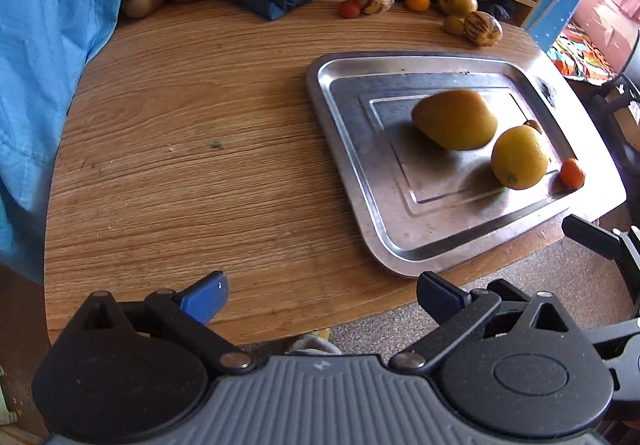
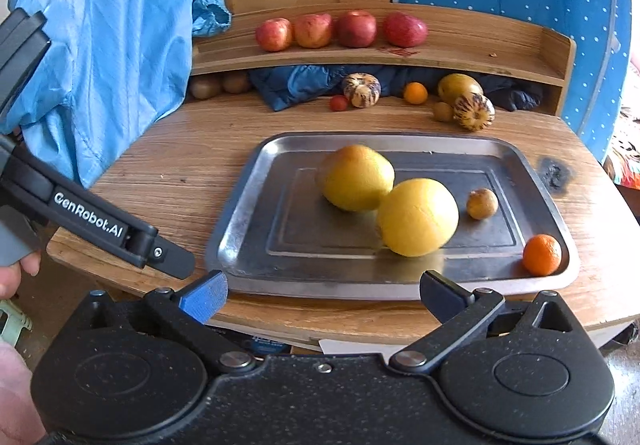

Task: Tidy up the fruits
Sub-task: 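Move both open tools back toward the remaining fruits under the shelf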

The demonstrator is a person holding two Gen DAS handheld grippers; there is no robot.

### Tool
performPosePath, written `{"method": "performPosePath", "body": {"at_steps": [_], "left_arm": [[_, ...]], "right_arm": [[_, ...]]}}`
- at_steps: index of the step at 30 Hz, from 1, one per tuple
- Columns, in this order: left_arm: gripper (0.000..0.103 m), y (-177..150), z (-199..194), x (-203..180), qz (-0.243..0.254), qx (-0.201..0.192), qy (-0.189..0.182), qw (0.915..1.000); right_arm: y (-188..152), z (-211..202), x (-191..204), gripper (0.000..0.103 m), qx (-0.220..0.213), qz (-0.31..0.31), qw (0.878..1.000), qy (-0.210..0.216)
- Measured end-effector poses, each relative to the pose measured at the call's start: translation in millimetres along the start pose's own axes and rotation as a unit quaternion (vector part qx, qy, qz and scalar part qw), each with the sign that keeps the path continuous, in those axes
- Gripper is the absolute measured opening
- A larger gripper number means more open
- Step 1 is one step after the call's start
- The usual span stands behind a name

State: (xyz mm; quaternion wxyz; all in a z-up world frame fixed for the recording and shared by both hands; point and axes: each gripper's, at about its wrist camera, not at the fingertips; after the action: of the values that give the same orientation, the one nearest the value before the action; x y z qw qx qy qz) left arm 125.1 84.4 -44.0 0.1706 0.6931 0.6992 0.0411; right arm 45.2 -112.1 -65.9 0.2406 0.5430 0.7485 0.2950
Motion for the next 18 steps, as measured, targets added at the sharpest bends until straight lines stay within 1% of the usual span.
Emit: {"method": "performPosePath", "body": {"at_steps": [8,14,18], "left_arm": [[0.102,19,7,10,-0.019,0.002,0.003,0.9998],[0.102,48,12,15,-0.030,-0.004,0.001,0.9995],[0.102,71,18,15,-0.025,-0.008,-0.002,0.9996]], "right_arm": [[17,9,-7,0.102,-0.011,-0.005,1.000,-0.009],[37,21,-14,0.102,-0.021,-0.007,1.000,-0.022],[53,33,-21,0.102,-0.024,-0.004,0.999,-0.035]]}}
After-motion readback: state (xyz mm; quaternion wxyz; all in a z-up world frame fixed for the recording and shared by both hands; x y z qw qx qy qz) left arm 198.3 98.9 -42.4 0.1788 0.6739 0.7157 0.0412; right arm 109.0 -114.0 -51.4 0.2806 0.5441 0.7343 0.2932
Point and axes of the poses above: each gripper's, at about its wrist camera, not at the fingertips, and z roughly the way its jaws point, x to its left, y to its top, and after that the axes turned 11 degrees about -z, right-handed
